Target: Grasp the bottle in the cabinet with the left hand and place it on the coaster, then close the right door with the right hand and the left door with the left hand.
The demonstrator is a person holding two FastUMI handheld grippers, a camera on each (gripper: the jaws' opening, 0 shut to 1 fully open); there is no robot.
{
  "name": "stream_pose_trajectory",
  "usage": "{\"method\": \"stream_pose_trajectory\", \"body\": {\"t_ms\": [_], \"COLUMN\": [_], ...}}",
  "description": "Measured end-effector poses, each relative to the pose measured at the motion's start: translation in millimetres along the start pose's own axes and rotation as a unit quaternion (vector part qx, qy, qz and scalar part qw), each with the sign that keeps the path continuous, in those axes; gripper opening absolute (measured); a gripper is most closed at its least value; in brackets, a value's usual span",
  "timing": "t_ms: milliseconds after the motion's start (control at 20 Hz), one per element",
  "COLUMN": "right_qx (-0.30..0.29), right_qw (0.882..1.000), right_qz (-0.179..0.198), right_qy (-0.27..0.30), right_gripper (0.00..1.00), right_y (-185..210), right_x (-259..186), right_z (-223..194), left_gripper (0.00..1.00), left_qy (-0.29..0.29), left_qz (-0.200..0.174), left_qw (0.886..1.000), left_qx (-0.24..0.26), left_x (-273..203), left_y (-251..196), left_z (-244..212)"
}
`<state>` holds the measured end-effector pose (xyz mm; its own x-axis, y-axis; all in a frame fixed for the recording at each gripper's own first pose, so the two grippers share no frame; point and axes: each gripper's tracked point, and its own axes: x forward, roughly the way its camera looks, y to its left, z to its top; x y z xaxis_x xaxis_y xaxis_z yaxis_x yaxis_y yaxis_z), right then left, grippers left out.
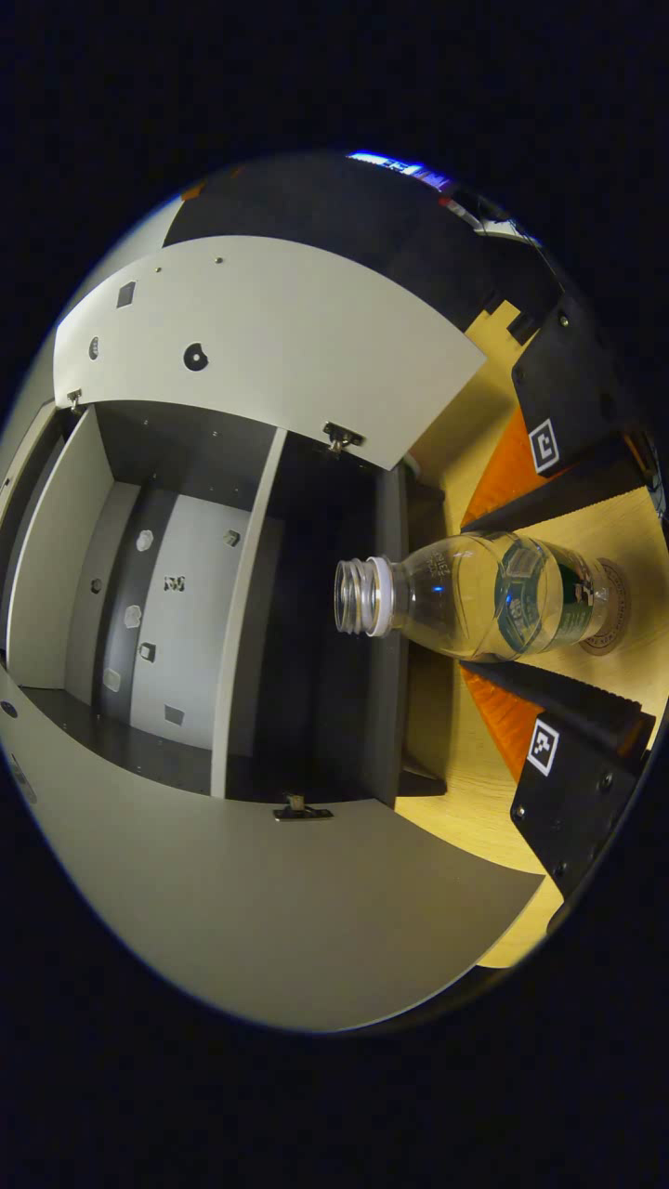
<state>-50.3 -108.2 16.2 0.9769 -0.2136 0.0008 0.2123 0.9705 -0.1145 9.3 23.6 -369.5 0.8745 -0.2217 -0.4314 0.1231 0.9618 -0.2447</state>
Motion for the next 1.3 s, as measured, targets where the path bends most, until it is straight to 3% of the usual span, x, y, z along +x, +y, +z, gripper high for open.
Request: {"method": "stream_pose_trajectory", "body": {"t_ms": [100,300,350,400,800,1300], "right_qx": [-0.006,-0.016,-0.017,-0.017,-0.027,-0.012], "right_qw": [1.0,1.0,1.0,1.0,0.999,1.0], "right_qz": [0.001,-0.001,-0.002,-0.003,-0.01,0.0], "right_qy": [0.002,0.006,0.007,0.008,0.015,0.021], "right_gripper": [0.99,0.99,0.95,0.99,0.99,0.99], "right_y": [2.1,2.1,1.0,-0.2,-4.2,2.6], "right_x": [-1.5,-1.5,-1.0,-0.9,0.4,4.8], "right_z": [-2.2,-5.3,-5.9,-6.2,-14.7,-22.8], "left_gripper": [0.81,0.81,0.81,0.81,0.81,0.81], "left_qy": [0.008,0.026,0.029,0.031,0.004,0.026], "left_qz": [0.005,0.023,0.026,0.027,0.027,0.015], "left_qw": [1.0,0.999,0.999,0.999,1.0,0.999], "left_qx": [-0.002,-0.005,-0.006,-0.006,0.006,0.023], "left_x": [3.1,12.0,12.5,13.7,19.1,-8.3], "left_y": [4.1,12.6,12.5,11.9,3.6,-4.1], "left_z": [-12.8,-33.8,-37.7,-40.1,-45.7,-57.6]}}
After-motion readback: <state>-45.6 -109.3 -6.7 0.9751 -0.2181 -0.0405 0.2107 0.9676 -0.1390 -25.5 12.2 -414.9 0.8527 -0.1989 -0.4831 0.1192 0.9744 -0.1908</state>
